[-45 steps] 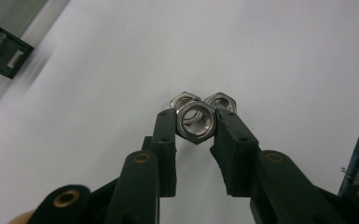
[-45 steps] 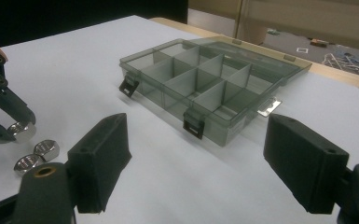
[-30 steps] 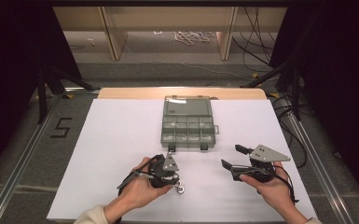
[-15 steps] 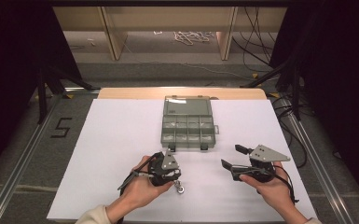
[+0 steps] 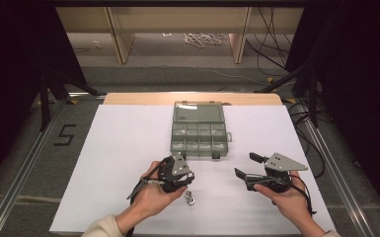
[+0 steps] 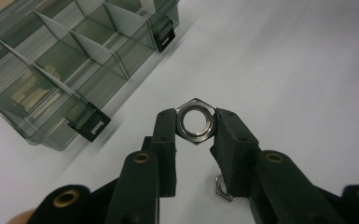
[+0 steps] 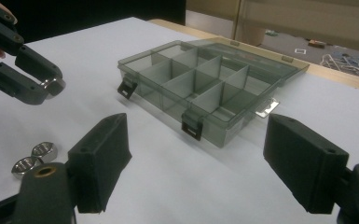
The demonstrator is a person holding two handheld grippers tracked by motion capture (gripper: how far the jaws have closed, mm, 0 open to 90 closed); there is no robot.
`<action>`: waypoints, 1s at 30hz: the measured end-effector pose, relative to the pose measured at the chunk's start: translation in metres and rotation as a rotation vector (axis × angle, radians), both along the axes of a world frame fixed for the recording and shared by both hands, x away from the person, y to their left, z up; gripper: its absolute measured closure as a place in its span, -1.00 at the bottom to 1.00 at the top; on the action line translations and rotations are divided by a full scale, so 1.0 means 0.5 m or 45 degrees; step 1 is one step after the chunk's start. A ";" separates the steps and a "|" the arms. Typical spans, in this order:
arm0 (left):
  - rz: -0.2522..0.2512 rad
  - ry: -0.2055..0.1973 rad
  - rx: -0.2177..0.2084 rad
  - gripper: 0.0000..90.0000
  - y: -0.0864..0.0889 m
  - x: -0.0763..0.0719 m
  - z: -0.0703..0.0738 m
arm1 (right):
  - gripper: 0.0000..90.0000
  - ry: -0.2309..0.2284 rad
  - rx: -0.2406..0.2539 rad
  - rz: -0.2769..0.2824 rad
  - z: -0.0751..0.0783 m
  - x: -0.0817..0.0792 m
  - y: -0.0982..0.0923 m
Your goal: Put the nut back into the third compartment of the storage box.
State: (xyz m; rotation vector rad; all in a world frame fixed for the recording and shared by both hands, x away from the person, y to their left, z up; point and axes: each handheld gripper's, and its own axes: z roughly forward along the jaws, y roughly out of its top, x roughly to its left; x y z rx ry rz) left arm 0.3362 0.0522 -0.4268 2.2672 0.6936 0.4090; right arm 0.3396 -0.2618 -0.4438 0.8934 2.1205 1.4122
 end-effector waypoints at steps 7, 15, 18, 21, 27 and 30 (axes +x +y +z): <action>0.005 -0.017 -0.014 0.56 -0.008 0.010 0.008 | -0.48 0.024 0.009 -0.006 0.001 -0.003 0.001; 0.021 -0.028 -0.015 0.56 -0.015 0.022 0.013 | -0.48 0.043 -0.004 -0.005 0.003 -0.005 -0.001; 0.021 -0.029 -0.011 0.56 -0.017 0.028 0.014 | -0.48 0.044 -0.004 -0.006 0.003 -0.005 -0.001; 0.018 -0.032 -0.019 0.56 -0.021 0.032 0.016 | -0.48 0.008 0.007 -0.002 0.001 -0.001 0.000; 0.038 -0.051 -0.036 0.56 -0.028 0.040 0.022 | -0.48 -0.003 0.004 -0.001 0.001 -0.001 -0.001; 0.028 -0.051 -0.036 0.56 -0.032 0.045 0.026 | -0.48 0.005 -0.015 -0.014 0.003 -0.002 -0.002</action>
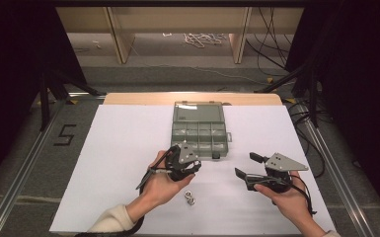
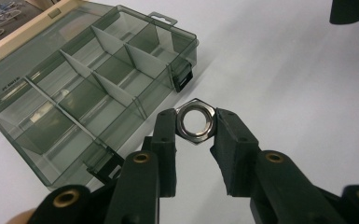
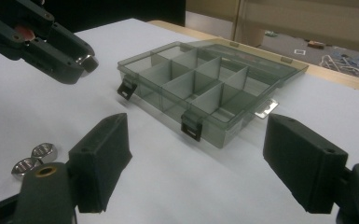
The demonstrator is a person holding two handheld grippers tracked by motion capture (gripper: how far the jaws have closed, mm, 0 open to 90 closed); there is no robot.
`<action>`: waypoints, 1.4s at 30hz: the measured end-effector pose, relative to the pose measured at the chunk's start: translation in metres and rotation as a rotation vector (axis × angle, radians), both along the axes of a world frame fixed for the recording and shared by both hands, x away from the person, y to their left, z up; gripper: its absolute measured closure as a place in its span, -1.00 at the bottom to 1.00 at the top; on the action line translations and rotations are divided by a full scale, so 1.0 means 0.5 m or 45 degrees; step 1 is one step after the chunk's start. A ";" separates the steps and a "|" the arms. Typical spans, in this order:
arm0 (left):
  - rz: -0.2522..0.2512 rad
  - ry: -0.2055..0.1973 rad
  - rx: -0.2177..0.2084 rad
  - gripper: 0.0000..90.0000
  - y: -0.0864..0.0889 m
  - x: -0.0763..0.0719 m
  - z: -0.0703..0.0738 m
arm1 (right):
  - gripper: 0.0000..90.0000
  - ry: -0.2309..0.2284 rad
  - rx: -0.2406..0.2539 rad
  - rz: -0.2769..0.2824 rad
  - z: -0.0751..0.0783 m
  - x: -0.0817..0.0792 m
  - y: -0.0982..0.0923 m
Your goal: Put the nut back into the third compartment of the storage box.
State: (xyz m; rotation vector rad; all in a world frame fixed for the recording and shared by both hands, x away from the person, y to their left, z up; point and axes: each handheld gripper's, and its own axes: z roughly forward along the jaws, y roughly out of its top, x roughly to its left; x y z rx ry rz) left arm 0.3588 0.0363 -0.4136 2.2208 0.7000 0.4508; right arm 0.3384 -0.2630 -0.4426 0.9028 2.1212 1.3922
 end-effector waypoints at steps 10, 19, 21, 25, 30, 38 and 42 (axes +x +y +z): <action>0.022 -0.013 -0.039 0.56 -0.011 0.013 0.007 | -0.48 -0.016 0.029 0.002 -0.003 0.002 0.002; 0.013 -0.016 -0.036 0.56 -0.016 0.025 0.014 | -0.48 0.002 0.002 -0.002 0.000 0.000 0.000; 0.039 -0.019 -0.059 0.56 -0.020 0.026 0.013 | -0.48 -0.018 0.028 0.003 -0.003 0.002 0.002; 0.033 -0.022 -0.054 0.56 -0.023 0.030 0.015 | -0.48 -0.017 0.031 0.003 -0.003 0.002 0.002; 0.041 -0.021 -0.072 0.56 -0.028 0.036 0.015 | -0.48 -0.018 0.028 0.003 -0.002 0.002 0.002; 0.040 -0.022 -0.046 0.56 -0.029 0.050 0.017 | -0.48 -0.017 0.031 0.004 -0.003 0.002 0.002; 0.061 -0.021 -0.079 0.56 -0.034 0.054 0.014 | -0.48 -0.019 0.031 0.003 -0.002 0.002 0.002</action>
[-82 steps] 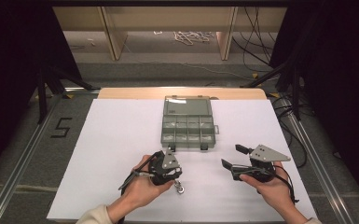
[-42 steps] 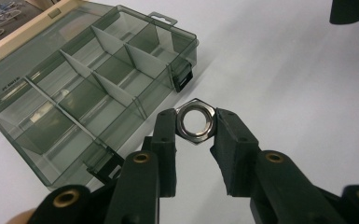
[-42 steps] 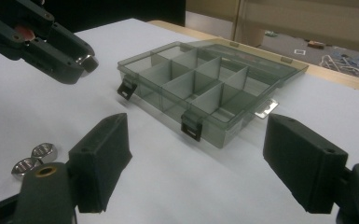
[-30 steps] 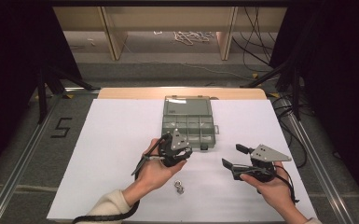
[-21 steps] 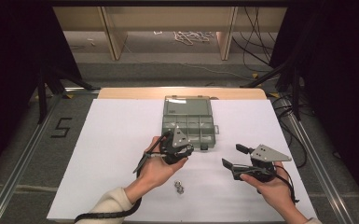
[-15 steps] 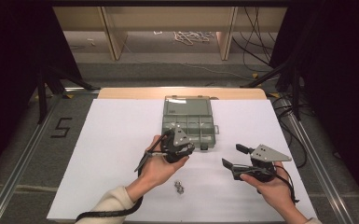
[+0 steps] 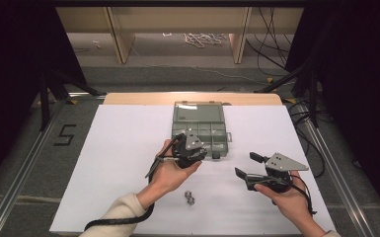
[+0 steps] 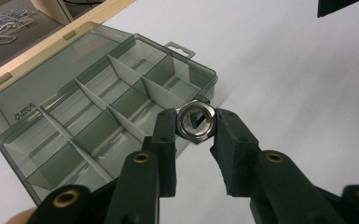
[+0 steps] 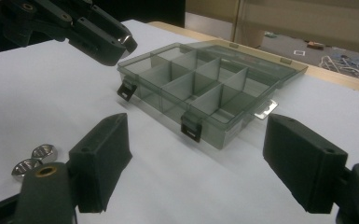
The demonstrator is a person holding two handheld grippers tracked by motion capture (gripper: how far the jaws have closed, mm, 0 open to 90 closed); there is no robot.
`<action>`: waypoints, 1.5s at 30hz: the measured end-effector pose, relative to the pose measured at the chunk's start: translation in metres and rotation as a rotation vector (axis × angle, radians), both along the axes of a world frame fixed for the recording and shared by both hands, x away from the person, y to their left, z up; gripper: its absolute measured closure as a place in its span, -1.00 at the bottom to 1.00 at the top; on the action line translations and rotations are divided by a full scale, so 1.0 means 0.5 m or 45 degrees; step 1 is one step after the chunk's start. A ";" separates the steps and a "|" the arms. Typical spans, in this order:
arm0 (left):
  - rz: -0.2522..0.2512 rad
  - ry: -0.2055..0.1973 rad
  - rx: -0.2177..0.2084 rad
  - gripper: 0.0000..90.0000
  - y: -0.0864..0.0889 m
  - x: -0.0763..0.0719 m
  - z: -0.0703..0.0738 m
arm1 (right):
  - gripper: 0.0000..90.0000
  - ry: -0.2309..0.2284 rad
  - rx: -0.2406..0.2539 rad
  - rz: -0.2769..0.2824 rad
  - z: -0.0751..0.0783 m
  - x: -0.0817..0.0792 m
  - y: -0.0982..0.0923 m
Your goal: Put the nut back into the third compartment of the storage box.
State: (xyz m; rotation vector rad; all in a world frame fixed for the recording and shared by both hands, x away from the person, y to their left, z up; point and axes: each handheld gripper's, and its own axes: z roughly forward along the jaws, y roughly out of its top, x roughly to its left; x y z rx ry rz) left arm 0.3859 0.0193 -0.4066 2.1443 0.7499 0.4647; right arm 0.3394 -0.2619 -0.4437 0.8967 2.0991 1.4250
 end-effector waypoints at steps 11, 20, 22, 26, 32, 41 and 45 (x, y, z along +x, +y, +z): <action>0.018 0.002 -0.005 0.56 -0.005 0.018 0.003 | -0.48 0.001 0.007 -0.001 -0.001 0.000 0.000; 0.019 -0.008 0.004 0.56 -0.011 0.034 0.006 | -0.48 0.006 0.003 0.003 0.000 0.000 -0.001; 0.023 -0.003 -0.002 0.56 -0.013 0.037 0.006 | -0.48 0.009 0.003 0.005 0.000 0.000 -0.001; 0.031 -0.005 0.004 0.56 -0.014 0.045 0.006 | -0.48 0.008 0.005 0.004 0.000 0.000 -0.001; 0.041 -0.009 0.002 0.56 -0.017 0.057 0.004 | -0.48 0.011 0.001 0.002 0.000 0.000 -0.001; 0.065 0.004 0.022 0.56 -0.023 0.081 0.003 | -0.48 0.010 0.001 0.003 0.000 0.000 -0.002; 0.059 0.002 0.034 0.56 -0.027 0.093 -0.001 | -0.48 0.005 0.004 0.003 0.000 0.000 -0.001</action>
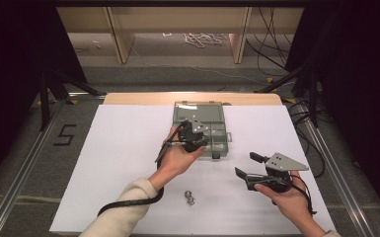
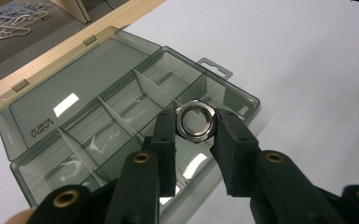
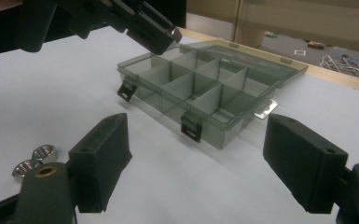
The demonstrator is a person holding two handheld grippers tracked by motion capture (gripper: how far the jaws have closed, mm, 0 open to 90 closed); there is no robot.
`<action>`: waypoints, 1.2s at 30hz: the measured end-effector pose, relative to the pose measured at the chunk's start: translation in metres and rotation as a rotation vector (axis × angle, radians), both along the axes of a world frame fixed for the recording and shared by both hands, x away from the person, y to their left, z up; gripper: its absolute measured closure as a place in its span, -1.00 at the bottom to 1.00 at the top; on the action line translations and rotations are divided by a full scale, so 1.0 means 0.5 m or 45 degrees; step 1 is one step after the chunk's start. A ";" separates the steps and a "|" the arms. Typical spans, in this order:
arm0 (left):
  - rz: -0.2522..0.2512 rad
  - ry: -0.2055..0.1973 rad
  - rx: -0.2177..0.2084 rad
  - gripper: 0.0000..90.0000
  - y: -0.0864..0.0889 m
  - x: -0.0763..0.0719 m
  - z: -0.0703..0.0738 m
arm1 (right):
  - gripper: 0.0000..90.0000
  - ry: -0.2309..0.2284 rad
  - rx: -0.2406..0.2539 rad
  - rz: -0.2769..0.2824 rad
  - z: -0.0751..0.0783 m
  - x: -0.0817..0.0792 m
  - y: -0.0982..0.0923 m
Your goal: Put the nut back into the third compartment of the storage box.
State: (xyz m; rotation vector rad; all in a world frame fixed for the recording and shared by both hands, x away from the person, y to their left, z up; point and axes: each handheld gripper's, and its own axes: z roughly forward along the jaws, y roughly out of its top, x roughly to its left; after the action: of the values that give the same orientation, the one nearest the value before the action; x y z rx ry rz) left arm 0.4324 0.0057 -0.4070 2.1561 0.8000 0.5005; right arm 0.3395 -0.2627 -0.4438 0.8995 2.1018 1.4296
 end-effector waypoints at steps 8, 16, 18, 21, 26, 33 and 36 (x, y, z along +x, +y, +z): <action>0.019 0.027 0.014 0.56 -0.002 0.021 -0.011 | -0.48 -0.001 0.001 0.001 0.000 0.000 0.000; 0.036 0.034 0.024 0.56 -0.007 0.041 -0.015 | -0.48 0.031 0.003 0.002 0.000 -0.002 0.000; 0.028 0.026 0.041 0.56 -0.008 0.048 -0.015 | -0.48 0.031 0.003 0.001 0.000 -0.002 0.000; 0.041 0.030 0.043 0.56 -0.011 0.056 -0.016 | -0.48 0.025 0.008 0.001 0.000 -0.002 0.000; 0.044 0.046 0.035 0.56 -0.019 0.070 -0.022 | -0.48 0.023 0.029 0.012 -0.002 -0.001 0.002; 0.051 0.044 0.049 0.56 -0.029 0.087 -0.026 | -0.48 0.052 -0.011 0.004 0.003 -0.004 -0.003; 0.063 0.050 0.045 0.56 -0.033 0.093 -0.029 | -0.48 0.039 0.008 0.001 0.000 -0.002 -0.001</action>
State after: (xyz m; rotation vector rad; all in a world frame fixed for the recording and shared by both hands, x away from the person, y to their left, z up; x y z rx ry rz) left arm 0.4790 -0.0110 -0.4215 2.1890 0.8742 0.5019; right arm 0.3384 -0.2630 -0.4435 0.9287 2.1213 1.4326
